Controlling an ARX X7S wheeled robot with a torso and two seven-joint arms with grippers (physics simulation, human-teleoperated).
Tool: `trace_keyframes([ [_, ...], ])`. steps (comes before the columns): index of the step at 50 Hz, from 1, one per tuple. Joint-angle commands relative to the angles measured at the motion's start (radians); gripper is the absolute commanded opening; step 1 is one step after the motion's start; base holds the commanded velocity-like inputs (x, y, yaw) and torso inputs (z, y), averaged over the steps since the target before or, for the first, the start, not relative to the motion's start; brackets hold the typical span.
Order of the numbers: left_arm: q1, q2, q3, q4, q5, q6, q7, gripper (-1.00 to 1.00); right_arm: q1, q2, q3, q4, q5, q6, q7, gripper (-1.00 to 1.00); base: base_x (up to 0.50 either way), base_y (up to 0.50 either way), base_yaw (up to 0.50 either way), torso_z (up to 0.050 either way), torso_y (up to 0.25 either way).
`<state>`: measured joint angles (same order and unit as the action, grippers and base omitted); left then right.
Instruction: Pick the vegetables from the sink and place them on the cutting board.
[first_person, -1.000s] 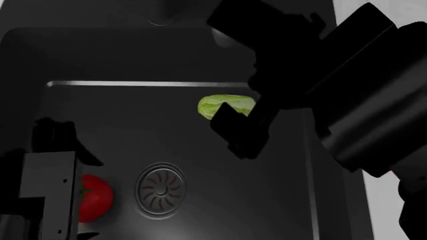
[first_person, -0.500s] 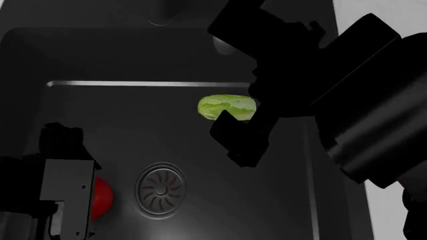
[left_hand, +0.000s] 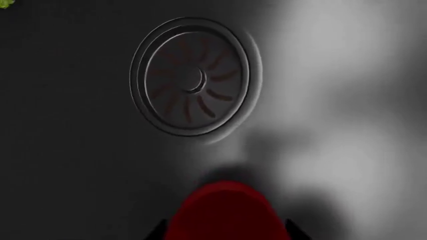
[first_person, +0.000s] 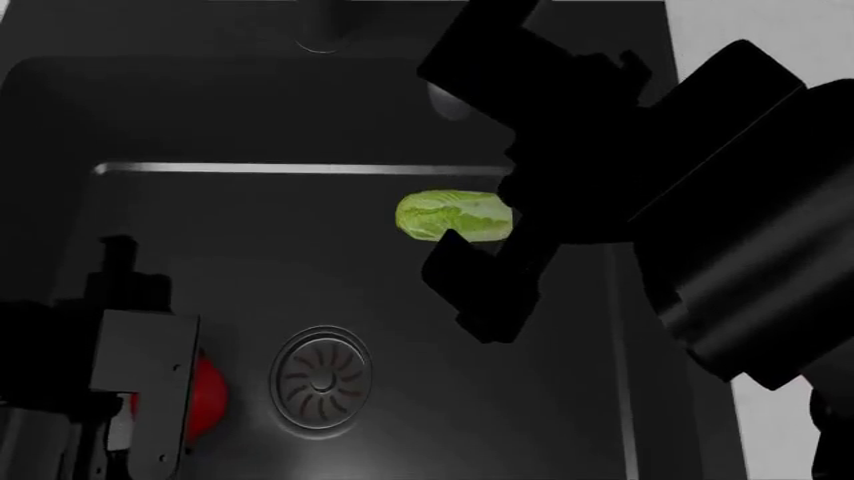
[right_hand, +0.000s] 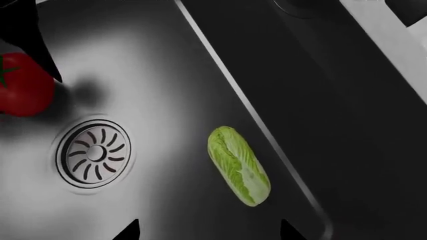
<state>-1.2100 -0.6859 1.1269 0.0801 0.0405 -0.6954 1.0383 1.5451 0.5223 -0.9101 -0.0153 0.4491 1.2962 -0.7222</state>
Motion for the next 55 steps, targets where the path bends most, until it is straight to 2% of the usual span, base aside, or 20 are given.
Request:
trace_keyframes([
  [1,0.072,0.060,-0.092,-0.088,0.159,0.193,-0.209,-1.00,0.011,-0.015,0.006,-0.021,-0.035,0.008,-0.024,1.00,0.02,0.00,0.00,0.000,-0.011],
  [4,0.070,0.044,-0.132,-0.040,0.139,0.223,-0.237,-1.00,0.019,-0.020,-0.026,0.001,-0.051,-0.004,-0.025,1.00,0.02,0.00,-0.01,0.000,-0.007],
  [7,0.075,0.037,-0.165,0.008,0.111,0.183,-0.235,-1.00,0.029,-0.039,-0.052,0.030,-0.063,-0.022,-0.032,1.00,0.02,0.00,-0.01,0.000,-0.008],
  [18,0.117,-0.011,-0.260,0.131,0.041,0.186,-0.283,-1.00,0.086,-0.124,-0.171,0.194,-0.140,-0.134,-0.059,1.00,0.02,0.00,0.00,0.000,-0.002],
  [22,0.122,-0.003,-0.351,0.182,-0.031,0.160,-0.318,-1.00,0.091,-0.149,-0.200,0.254,-0.160,-0.171,-0.065,1.00,0.02,0.00,0.00,0.000,0.000],
  [26,0.136,-0.011,-0.385,0.221,-0.051,0.147,-0.340,-1.00,0.103,-0.157,-0.228,0.266,-0.172,-0.185,-0.077,1.00,0.02,0.00,0.00,0.000,0.000],
  [36,0.161,-0.031,-0.394,0.233,-0.054,0.153,-0.356,-1.00,0.113,-0.192,-0.281,0.341,-0.198,-0.232,-0.098,1.00,0.02,0.00,0.00,0.000,0.000],
  [45,0.190,-0.041,-0.434,0.245,-0.094,0.168,-0.372,-1.00,0.115,-0.264,-0.319,0.523,-0.241,-0.370,-0.097,1.00,0.02,0.00,0.00,0.000,0.000],
  [55,0.200,-0.052,-0.445,0.256,-0.106,0.180,-0.374,-1.00,0.093,-0.299,-0.349,0.603,-0.257,-0.436,-0.107,1.00,0.02,0.00,0.00,0.000,0.000],
])
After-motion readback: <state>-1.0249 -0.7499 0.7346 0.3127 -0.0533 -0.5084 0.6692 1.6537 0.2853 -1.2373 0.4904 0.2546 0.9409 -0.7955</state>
